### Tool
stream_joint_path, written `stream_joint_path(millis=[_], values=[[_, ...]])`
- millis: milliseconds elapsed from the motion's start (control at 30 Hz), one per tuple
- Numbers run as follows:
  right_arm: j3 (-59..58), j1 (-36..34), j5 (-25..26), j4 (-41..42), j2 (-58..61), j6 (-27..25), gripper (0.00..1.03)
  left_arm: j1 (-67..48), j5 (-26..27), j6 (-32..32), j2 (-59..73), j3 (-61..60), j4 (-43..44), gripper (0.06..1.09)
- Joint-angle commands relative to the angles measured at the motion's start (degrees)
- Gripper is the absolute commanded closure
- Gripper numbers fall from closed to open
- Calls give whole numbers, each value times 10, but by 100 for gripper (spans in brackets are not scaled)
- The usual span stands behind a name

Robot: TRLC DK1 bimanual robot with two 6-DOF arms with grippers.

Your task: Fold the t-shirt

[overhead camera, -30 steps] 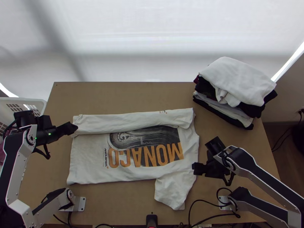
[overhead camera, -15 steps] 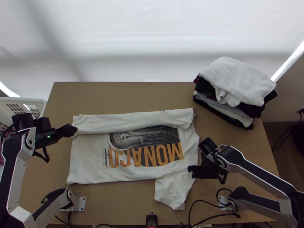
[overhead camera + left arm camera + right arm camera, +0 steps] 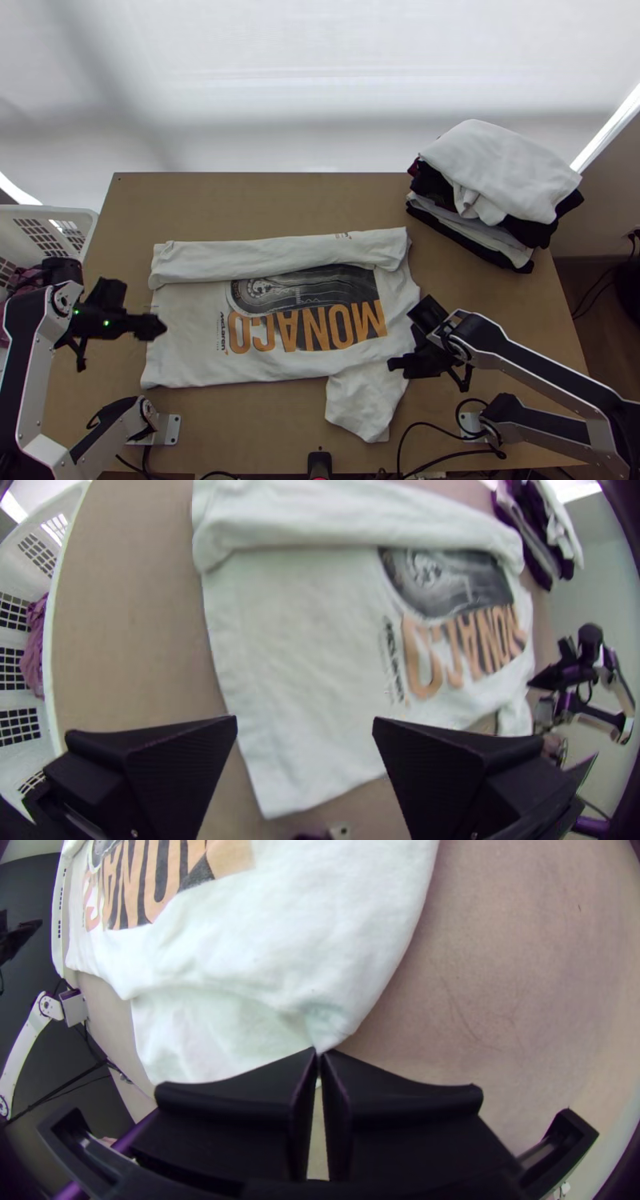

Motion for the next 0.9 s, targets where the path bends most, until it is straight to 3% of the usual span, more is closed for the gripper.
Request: stream_joint_path(millis=[0,133,367,867], values=[[-11,7,-4,4,-8,-9,100,0,-51,114,18,-22,-70,10],[-10,7,-5,11,-9,-8,100,-29,-121,123,40,-47,-84,10],[-11,7,-5,17,-11,-8,100,-57,-190,106,94,-78,-65,11],[-9,9,-4,18,-17,-9,100,-128,-194,47,152,-135,8,13]])
